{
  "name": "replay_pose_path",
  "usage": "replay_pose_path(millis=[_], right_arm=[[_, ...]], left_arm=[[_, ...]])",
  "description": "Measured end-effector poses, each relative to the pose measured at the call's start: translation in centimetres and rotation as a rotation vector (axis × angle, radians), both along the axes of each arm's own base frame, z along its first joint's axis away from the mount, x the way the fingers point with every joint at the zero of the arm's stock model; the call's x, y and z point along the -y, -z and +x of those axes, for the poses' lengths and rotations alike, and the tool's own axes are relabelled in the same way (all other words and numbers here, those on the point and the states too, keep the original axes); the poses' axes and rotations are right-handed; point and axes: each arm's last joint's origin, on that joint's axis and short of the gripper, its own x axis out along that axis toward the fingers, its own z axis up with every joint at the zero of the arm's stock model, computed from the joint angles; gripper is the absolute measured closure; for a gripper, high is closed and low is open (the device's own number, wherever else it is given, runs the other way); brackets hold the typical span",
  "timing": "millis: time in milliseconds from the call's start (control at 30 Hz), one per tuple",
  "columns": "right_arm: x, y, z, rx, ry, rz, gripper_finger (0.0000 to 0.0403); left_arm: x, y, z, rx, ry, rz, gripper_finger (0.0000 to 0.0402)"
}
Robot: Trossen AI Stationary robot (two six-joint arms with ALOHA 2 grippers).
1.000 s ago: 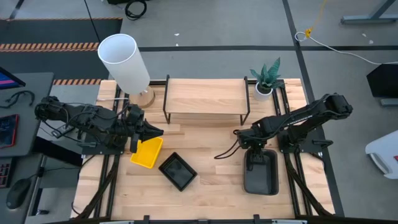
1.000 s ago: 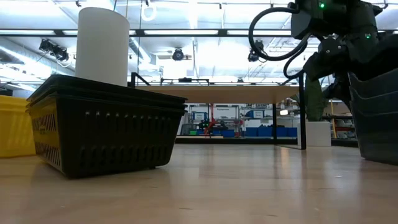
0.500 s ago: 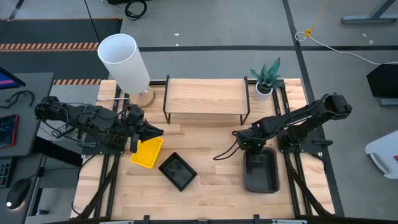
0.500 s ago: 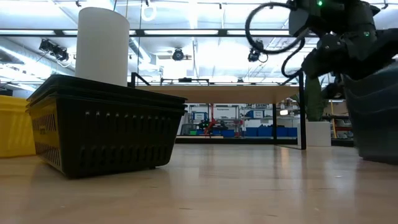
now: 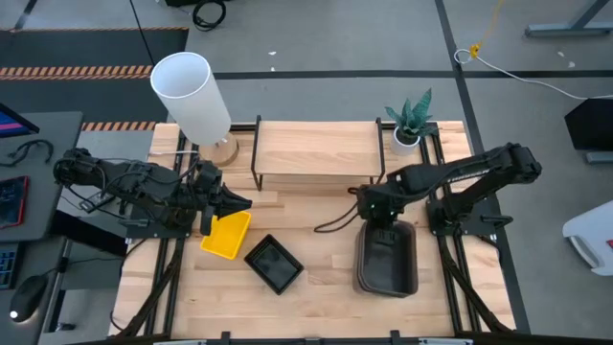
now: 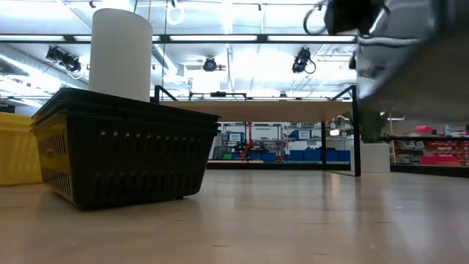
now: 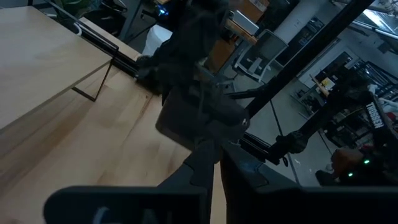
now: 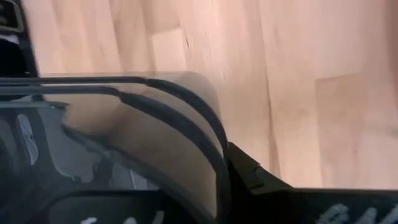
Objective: Stack baskets on shelf by color
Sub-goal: Put the stacked transparent black bins on the shelf
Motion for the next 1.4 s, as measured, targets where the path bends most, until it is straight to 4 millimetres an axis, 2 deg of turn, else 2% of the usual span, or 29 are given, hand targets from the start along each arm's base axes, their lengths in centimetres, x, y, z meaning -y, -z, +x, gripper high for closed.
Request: replay_pose_path(millis=[200, 433, 567, 700, 867, 1133, 1400], right_arm=[[1.6, -4.9, 0.9, -0.009, 0.069, -0.006, 0.0387], [4.0, -9.2, 3.9, -0.054, 0.021, -0.096, 0.0387], [6.0, -11.4, 5.7, -0.018, -0.014, -0.131, 0.0387], [8.7, -12.9, 6.6, 0.03, -0.016, -0.17, 0.0387], [12.5, -14.0, 6.7, 0.076, 0.021, -0.231, 0.0387], [17.9, -14.1, 4.6, 0.069, 0.09, -0.276, 0.0387], [21.9, -14.1, 2.3, 0.073, 0.11, -0.304, 0.0387]], left_arm=[[0.0, 0.0, 0.0, 0.003, 0.0, 0.001, 0.0374], [0.0, 0.0, 0.0, 0.004, 0.007, 0.032, 0.038], [0.0, 0.2, -0.1, -0.021, 0.005, 0.034, 0.0377], [-0.1, 0.6, -0.1, -0.061, 0.005, 0.046, 0.0381], [-0.1, 0.5, -0.1, -0.052, -0.001, 0.017, 0.0385], [-0.1, 0.5, -0.1, -0.045, -0.018, 0.018, 0.038], [-0.2, 0.4, -0.1, -0.041, -0.061, 0.019, 0.0389]])
